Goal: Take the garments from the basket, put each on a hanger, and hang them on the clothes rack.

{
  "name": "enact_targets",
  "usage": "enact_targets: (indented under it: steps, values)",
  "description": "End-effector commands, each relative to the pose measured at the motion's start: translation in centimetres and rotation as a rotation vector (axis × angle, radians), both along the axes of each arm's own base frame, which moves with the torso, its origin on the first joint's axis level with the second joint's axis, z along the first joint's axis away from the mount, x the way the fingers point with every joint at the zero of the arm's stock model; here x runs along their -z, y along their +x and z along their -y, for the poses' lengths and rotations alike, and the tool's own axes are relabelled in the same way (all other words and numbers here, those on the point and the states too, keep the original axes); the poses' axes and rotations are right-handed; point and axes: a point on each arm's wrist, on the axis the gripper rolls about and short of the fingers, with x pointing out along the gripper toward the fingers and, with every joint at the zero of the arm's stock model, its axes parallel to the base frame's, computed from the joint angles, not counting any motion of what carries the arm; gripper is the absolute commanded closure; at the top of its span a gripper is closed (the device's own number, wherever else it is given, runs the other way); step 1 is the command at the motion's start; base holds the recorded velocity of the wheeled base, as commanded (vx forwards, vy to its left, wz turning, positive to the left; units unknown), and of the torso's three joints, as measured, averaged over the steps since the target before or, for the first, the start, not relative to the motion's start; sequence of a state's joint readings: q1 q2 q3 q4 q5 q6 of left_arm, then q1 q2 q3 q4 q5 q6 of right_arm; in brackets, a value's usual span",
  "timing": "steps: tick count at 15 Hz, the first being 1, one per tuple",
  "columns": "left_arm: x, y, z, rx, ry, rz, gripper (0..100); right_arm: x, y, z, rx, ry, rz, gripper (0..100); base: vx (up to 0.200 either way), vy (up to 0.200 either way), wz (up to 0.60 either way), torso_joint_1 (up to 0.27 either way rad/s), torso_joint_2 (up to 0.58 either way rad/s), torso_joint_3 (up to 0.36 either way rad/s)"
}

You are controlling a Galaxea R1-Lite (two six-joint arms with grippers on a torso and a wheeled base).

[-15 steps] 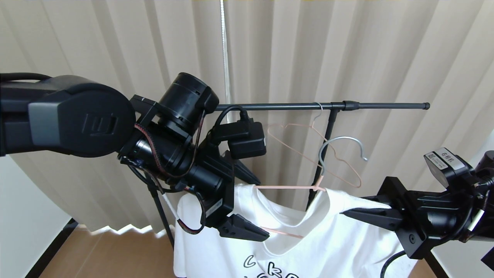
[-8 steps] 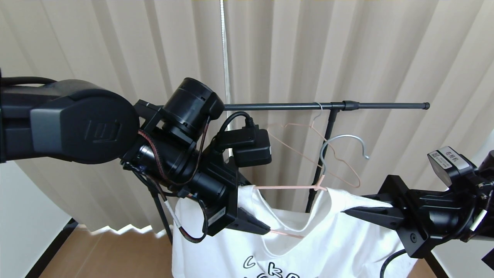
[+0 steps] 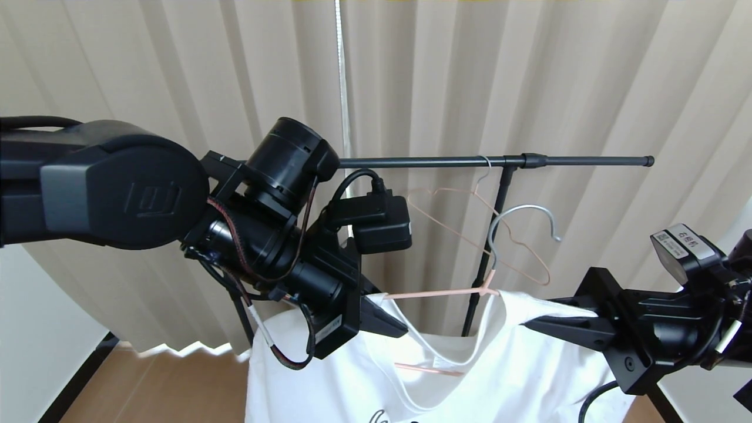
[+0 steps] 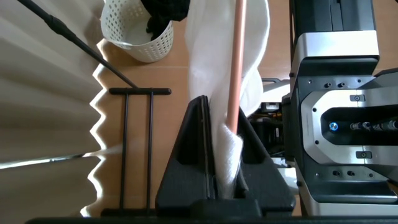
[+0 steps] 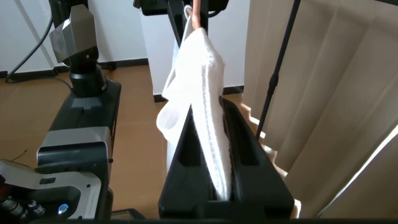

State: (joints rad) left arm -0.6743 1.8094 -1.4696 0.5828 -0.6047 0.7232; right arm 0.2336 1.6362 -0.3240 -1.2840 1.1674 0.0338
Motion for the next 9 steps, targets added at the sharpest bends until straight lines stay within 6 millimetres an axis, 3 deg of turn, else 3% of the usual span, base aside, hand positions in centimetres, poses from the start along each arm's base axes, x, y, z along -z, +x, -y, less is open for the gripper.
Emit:
enact_targets:
  steps: [1, 9]
  values:
    - [-0.3, -0.1, -0.2, -0.003, -0.007, 0.009, 100, 0.0, 0.0, 0.0, -0.001, 0.0, 0.002, 100, 0.0, 0.0, 0.0, 0.0, 0.0, 0.0]
    - [-1.6, -0.1, -1.0, -0.126, 0.037, 0.109, 100, -0.2, -0.5, 0.1, -0.001, 0.002, 0.013, 100, 0.0, 0.0, 0.0, 0.0, 0.0, 0.0]
